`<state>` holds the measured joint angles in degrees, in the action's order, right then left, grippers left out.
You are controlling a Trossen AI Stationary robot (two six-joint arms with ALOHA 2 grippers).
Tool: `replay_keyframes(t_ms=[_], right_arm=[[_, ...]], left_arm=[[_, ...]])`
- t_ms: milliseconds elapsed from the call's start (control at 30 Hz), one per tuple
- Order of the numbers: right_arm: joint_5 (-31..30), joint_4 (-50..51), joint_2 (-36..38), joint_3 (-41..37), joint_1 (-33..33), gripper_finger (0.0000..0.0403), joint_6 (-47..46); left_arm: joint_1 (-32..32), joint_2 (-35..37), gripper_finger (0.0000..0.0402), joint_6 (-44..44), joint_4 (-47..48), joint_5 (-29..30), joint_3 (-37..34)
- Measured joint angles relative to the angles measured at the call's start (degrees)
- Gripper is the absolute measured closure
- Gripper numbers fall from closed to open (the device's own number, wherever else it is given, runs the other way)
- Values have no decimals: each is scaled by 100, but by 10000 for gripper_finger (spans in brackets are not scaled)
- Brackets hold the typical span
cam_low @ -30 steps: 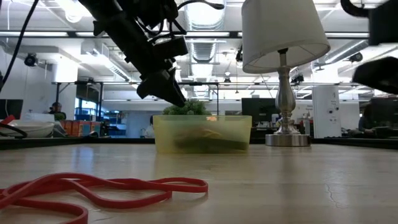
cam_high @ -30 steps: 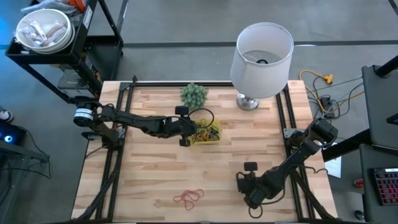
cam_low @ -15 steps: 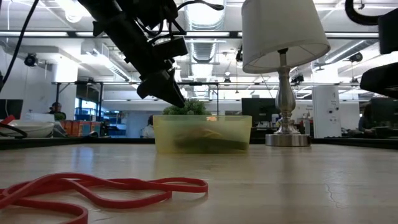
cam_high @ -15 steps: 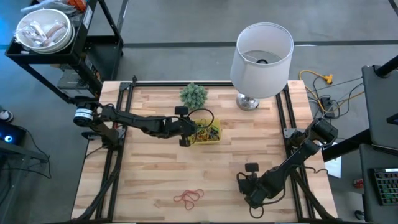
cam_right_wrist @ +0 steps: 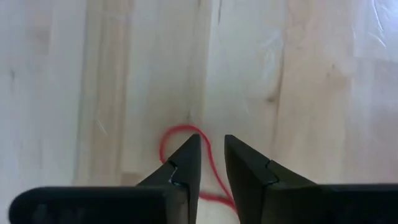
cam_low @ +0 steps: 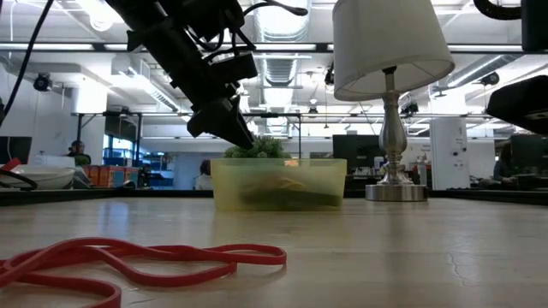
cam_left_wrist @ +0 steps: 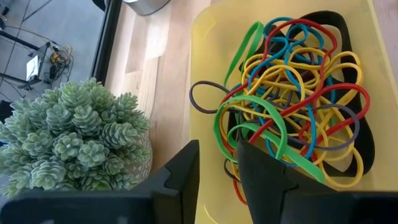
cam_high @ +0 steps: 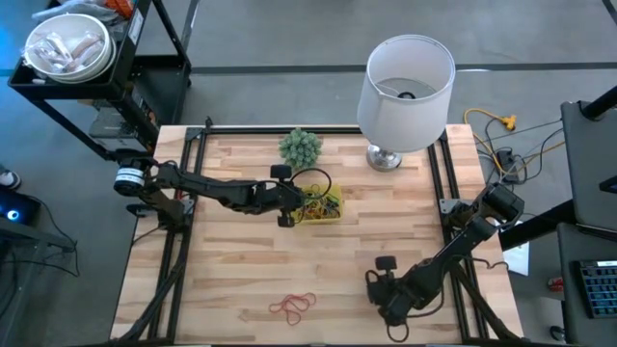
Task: Pick and place rubber bands into bin
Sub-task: Put the red rubber band into the yellow bin
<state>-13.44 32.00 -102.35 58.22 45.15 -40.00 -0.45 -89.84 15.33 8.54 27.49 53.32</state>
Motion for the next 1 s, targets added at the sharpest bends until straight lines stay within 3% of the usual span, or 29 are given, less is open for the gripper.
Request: replay_keyframes(t_ms=[467, 700, 833, 1000], right_arm=[[1, -363, -122, -304, -2, 321, 12], [266, -421, -133, -354, -4, 386, 2], [173, -382, -151, -291, -2, 393, 152], [-388, -251, -192, -27, 57, 395, 876]], left_arm=[[0, 0, 308, -2, -7, 0, -9], [0, 0, 308, -4, -9, 0, -9], [0, 0, 308, -4, -9, 2, -9], [0, 0, 308, -4, -8, 7, -9]])
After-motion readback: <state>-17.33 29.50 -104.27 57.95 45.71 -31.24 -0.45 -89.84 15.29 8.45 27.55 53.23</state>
